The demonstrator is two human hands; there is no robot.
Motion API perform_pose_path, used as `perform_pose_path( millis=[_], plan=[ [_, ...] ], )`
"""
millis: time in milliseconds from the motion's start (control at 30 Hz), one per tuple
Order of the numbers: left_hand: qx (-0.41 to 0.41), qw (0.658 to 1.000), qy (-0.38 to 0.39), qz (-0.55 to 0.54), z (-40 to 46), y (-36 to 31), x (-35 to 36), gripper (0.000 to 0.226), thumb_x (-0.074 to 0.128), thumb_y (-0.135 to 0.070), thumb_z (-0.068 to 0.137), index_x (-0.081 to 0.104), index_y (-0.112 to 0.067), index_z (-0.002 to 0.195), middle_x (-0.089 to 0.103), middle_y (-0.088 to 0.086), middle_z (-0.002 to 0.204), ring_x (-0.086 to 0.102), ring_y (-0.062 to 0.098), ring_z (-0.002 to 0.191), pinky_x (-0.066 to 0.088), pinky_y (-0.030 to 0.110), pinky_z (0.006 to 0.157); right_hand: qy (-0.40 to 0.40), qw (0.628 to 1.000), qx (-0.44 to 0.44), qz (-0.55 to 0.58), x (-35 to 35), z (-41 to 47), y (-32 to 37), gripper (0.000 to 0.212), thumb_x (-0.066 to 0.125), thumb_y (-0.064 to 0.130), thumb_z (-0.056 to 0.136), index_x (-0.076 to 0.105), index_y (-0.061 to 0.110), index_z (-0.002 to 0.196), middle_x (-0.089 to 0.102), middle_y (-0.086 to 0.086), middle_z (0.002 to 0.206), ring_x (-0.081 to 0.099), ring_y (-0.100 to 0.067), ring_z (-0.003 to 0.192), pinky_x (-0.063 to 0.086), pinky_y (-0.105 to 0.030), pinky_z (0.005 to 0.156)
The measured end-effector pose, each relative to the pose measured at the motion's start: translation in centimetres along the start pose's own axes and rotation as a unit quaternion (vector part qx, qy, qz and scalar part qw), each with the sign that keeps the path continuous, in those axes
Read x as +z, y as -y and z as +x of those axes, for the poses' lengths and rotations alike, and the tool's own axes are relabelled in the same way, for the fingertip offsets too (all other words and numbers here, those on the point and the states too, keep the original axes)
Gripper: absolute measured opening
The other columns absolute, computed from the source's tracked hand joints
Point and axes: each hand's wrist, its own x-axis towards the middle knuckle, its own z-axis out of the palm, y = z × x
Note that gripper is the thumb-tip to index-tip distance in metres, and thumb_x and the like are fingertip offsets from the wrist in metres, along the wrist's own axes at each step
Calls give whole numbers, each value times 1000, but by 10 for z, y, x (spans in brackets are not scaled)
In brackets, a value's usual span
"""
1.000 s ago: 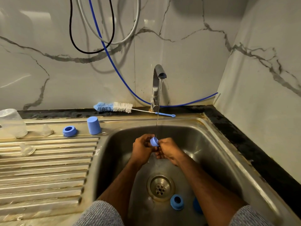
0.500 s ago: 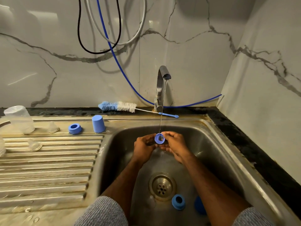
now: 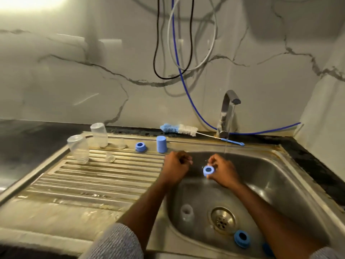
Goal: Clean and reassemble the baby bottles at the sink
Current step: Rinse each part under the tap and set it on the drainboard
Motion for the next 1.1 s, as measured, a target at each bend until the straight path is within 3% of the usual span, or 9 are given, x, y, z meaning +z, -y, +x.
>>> perform_pose_path(
  millis=[100, 233, 433, 567, 667, 867, 967, 1100],
  plan=[
    [-11, 1000, -22, 16, -9, 12, -48, 7, 71, -6, 87, 76, -11, 86, 75, -2, 83, 68, 4, 76, 54, 18, 74, 9, 999, -32, -16, 4, -11, 19, 46, 90, 14, 65, 60, 26, 98, 70, 5, 95, 67, -17, 91, 51, -26, 72],
    [-56, 994, -87, 40, -27, 39, -111, 17, 72, -3, 82, 74, -13, 68, 73, -2, 69, 63, 4, 63, 47, 18, 67, -30, 992, -101, 73, 20, -15, 87, 45, 90, 15, 67, 60, 23, 100, 71, 4, 96, 68, -13, 88, 53, -27, 74],
    [-132, 984, -111, 51, -47, 73, -169, 13, 72, -7, 87, 76, -11, 75, 75, 1, 71, 67, 13, 66, 53, 28, 70, 25, 983, -144, 115, 76, 0, 186, 58, 92, 21, 67, 56, 22, 112, 65, 4, 103, 67, -15, 93, 55, -30, 81],
    [-143, 981, -102, 80, -53, 85, -189, 13, 73, -8, 87, 75, -11, 76, 74, 0, 72, 66, 9, 65, 49, 21, 64, 84, 982, -139, 101, 110, 14, 221, 59, 87, 20, 72, 51, 21, 119, 67, -1, 109, 64, -19, 103, 54, -35, 89],
    [-149, 980, -102, 81, -55, 88, -194, 11, 74, -10, 88, 75, -13, 77, 74, -1, 75, 68, 9, 72, 49, 17, 66, 95, 985, -123, 77, 129, 21, 228, 60, 86, 21, 72, 49, 21, 119, 67, -2, 114, 62, -22, 105, 54, -37, 88],
    [-143, 982, -79, 91, -54, 85, -190, 8, 72, -11, 90, 76, -8, 84, 75, 5, 81, 71, 18, 82, 57, 32, 82, 101, 986, -102, 90, 138, 21, 222, 61, 89, 21, 68, 50, 22, 116, 61, 3, 106, 60, -16, 97, 43, -24, 74],
    [-140, 984, -90, 70, -47, 78, -178, 9, 72, -11, 89, 76, -9, 80, 74, 4, 76, 68, 14, 72, 55, 29, 73, 90, 986, -99, 96, 124, 19, 209, 57, 90, 22, 67, 53, 26, 111, 58, 8, 101, 59, -12, 90, 48, -26, 76],
    [-109, 990, -89, 3, -33, 58, -145, 16, 71, -6, 87, 74, -13, 72, 72, -3, 67, 60, 0, 55, 50, 24, 64, 55, 991, -111, 50, 87, 13, 165, 36, 87, 16, 68, 61, 31, 88, 66, 9, 90, 64, -10, 86, 54, -27, 80]
  ],
)
